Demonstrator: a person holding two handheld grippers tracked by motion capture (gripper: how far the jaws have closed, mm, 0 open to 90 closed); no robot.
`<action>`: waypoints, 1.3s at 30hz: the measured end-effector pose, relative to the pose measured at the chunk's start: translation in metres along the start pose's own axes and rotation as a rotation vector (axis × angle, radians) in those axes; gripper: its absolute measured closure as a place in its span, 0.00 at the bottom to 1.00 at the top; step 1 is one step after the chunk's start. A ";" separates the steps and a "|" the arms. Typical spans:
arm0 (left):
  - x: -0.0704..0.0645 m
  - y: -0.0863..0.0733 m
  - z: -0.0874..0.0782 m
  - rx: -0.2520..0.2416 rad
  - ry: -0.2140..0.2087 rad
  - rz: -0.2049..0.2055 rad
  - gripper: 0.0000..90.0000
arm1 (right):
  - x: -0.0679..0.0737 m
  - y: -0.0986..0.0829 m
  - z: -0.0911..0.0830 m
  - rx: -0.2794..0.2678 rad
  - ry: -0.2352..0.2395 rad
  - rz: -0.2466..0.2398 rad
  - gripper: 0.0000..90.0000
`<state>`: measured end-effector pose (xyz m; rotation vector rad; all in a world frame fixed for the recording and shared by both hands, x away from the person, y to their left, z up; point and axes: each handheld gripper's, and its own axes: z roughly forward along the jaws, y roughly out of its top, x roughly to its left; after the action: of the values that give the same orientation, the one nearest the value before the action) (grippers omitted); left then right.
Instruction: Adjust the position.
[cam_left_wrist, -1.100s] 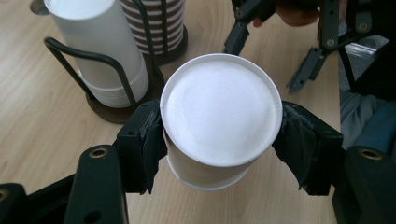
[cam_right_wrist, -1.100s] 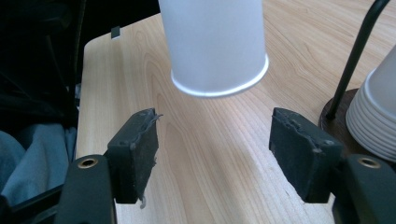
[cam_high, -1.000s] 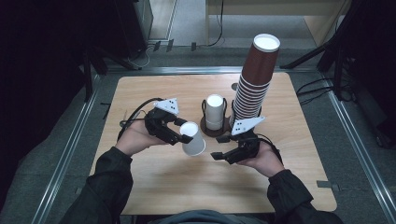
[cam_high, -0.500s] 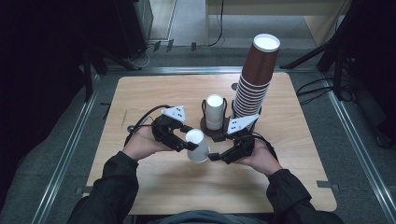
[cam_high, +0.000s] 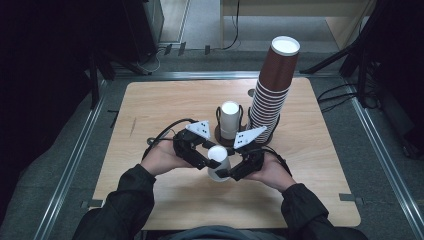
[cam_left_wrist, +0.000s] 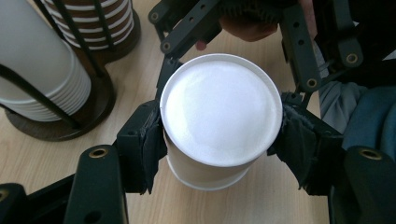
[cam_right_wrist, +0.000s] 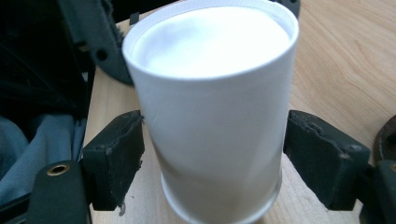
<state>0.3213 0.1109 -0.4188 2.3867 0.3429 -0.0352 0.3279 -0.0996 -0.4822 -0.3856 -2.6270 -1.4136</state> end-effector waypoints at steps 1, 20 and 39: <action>-0.001 0.001 0.001 0.004 0.000 0.000 0.39 | 0.000 0.000 0.000 0.000 -0.001 -0.004 0.23; -0.005 0.002 0.013 0.026 -0.008 0.000 0.39 | 0.004 -0.002 0.000 0.033 -0.009 -0.065 0.34; 0.004 -0.009 0.000 -0.022 0.000 -0.107 0.16 | -0.001 -0.004 -0.012 -0.034 -0.040 -0.074 0.37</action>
<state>0.3228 0.1180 -0.4254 2.3443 0.4689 -0.0801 0.3273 -0.1122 -0.4792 -0.3272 -2.6780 -1.4891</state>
